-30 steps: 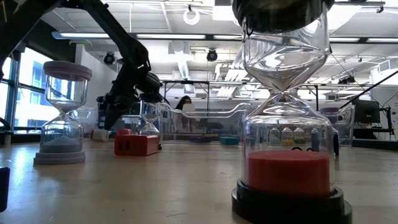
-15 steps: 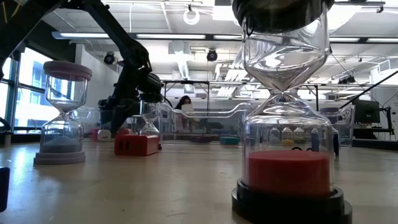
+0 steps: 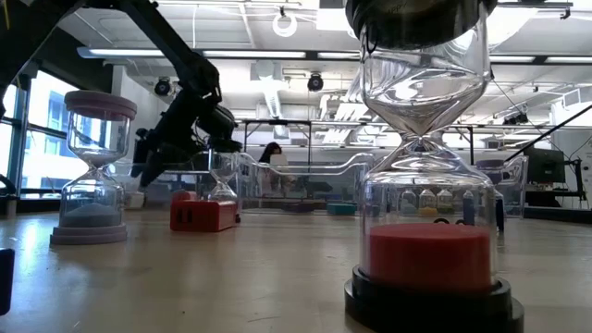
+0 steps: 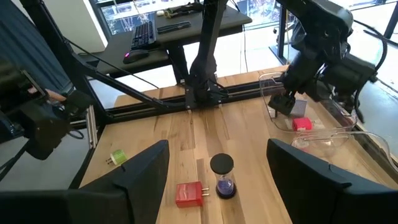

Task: Pick & Place Office items
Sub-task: Put the purple charger adapter into the left transparent bin, then put the top black hourglass into the right transparent bin

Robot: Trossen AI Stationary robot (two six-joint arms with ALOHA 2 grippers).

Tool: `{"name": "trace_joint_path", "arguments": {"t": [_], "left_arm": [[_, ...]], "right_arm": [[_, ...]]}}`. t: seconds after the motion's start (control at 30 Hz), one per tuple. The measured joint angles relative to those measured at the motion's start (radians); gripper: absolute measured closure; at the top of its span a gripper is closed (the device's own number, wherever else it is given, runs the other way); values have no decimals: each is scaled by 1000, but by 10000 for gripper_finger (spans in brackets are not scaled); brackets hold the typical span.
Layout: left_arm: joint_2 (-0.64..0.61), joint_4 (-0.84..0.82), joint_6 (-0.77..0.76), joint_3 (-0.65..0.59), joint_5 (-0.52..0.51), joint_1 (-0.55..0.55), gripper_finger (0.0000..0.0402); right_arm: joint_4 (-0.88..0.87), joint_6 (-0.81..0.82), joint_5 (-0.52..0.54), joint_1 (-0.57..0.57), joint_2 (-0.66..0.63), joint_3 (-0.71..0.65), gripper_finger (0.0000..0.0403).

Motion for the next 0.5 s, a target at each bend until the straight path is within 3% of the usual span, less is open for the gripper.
{"name": "trace_joint_path", "arguments": {"t": [0.33,0.5], "left_arm": [[-241,-25,-38,59,29,-12,109],[-442,-6,-38,77,250,-63,109]], "right_arm": [[0,0,0,0,0,0,143],[0,0,0,0,0,0,143]]}}
